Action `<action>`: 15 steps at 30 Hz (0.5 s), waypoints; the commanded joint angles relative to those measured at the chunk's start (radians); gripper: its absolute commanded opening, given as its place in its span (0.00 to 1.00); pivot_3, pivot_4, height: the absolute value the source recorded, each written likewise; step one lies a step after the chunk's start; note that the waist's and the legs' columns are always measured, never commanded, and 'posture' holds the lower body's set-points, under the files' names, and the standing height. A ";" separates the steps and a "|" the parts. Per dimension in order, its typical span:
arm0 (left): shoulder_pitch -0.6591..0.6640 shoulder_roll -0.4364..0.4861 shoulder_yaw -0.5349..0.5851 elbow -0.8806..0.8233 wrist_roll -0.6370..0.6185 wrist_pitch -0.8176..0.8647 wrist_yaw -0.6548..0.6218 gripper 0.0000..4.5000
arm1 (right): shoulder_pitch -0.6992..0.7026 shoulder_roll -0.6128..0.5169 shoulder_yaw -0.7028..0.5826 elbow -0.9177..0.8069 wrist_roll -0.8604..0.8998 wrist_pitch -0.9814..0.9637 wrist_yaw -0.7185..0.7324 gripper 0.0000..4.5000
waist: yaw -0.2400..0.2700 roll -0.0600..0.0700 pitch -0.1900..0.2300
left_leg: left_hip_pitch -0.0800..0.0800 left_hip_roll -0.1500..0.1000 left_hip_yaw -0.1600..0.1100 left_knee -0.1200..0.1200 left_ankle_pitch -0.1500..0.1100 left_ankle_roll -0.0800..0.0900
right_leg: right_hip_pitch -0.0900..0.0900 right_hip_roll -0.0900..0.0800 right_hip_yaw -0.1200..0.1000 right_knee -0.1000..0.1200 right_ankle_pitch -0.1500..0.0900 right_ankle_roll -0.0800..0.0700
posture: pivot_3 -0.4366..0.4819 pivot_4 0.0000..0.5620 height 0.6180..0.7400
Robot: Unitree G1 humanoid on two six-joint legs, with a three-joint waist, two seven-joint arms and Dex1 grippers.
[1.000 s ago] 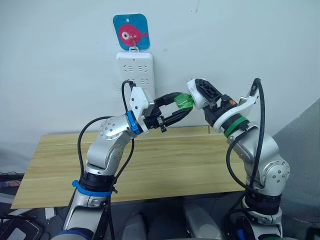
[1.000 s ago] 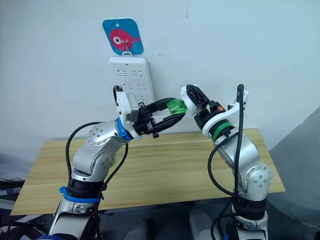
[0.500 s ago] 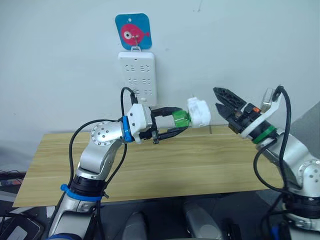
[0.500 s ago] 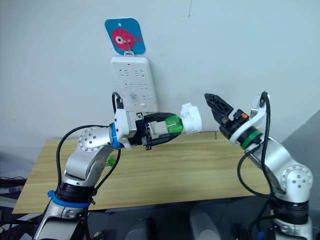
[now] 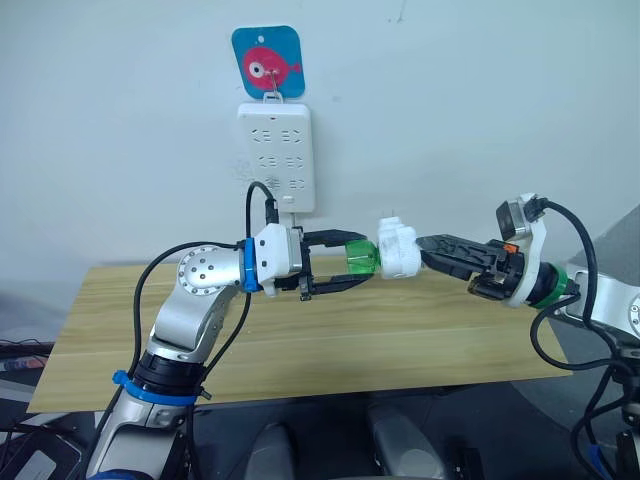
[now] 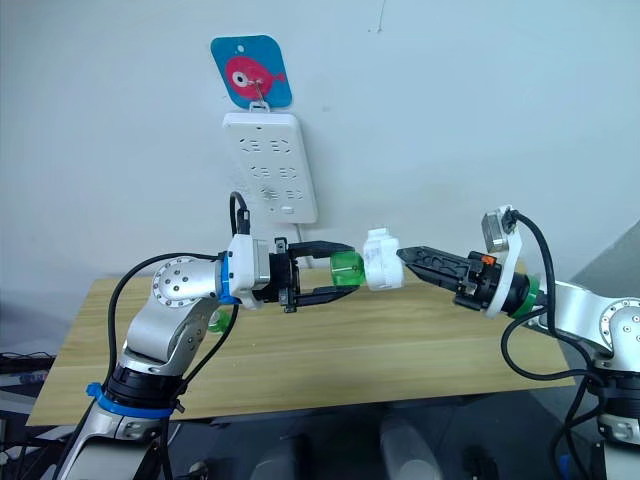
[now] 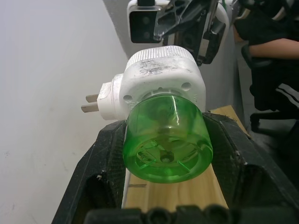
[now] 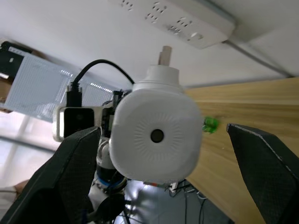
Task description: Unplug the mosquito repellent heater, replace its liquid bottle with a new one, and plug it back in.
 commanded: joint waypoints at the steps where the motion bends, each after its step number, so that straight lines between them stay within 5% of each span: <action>1: -0.014 0.000 -0.002 -0.020 -0.021 -0.018 -0.022 0.50 | -0.035 0.006 0.013 -0.008 0.025 0.016 0.037 1.00 | 0.000 0.000 0.000 | 0.000 0.000 0.000 0.000 0.000 0.000 | 0.000 0.000 0.000 0.000 0.000 0.000 | 0.25 0.31 0.87; 15: -0.013 -0.017 -0.023 -0.027 -0.024 -0.034 -0.041 0.50 | -0.113 0.008 0.101 0.024 0.025 0.074 0.109 1.00 | 0.001 0.000 0.000 | 0.000 0.000 0.000 0.000 0.000 0.000 | 0.000 0.000 0.000 -0.001 0.000 0.000 | 0.26 0.30 0.87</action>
